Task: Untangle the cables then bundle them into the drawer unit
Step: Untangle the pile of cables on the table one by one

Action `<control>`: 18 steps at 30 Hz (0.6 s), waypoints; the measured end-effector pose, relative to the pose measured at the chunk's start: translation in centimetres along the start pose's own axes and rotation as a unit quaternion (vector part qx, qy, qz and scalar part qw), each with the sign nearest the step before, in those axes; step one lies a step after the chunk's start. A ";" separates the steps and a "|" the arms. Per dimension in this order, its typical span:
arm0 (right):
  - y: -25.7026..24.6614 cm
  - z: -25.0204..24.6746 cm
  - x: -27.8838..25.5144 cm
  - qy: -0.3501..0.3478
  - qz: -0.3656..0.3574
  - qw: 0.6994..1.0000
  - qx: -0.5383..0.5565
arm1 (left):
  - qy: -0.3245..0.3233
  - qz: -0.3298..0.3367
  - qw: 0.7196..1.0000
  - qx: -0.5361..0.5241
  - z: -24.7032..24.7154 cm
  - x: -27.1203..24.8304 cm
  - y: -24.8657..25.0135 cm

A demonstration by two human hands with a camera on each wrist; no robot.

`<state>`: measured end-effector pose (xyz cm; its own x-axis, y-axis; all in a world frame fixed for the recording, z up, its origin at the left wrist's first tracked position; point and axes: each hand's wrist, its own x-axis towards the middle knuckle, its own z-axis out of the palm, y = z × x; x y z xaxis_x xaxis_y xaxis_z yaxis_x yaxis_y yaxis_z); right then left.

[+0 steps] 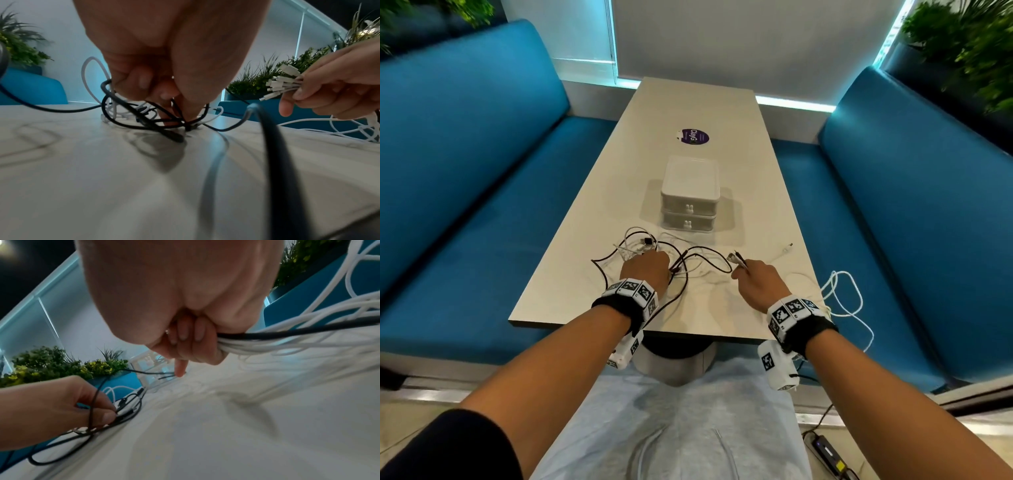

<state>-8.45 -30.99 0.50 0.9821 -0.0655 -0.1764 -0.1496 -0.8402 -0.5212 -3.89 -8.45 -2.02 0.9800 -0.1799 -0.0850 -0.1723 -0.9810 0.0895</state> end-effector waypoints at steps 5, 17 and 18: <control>-0.8 0.5 0.1 0.017 -0.029 0.998 0.061 | 0.057 0.008 0.998 -0.021 -0.4 -0.3 0.3; -4.8 0.9 0.6 0.031 -0.052 0.988 0.140 | 0.169 0.050 0.977 -0.122 -1.6 -0.6 1.3; -5.0 1.0 0.7 0.034 -0.044 0.990 0.133 | 0.173 0.052 0.976 -0.123 -1.7 -0.8 1.6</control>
<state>-7.15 -26.28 2.11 0.9968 -0.0415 -0.0683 -0.0784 -0.6736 -0.7349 -4.74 -9.71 -0.09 0.9406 -0.2003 0.2740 -0.2855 -0.9035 0.3195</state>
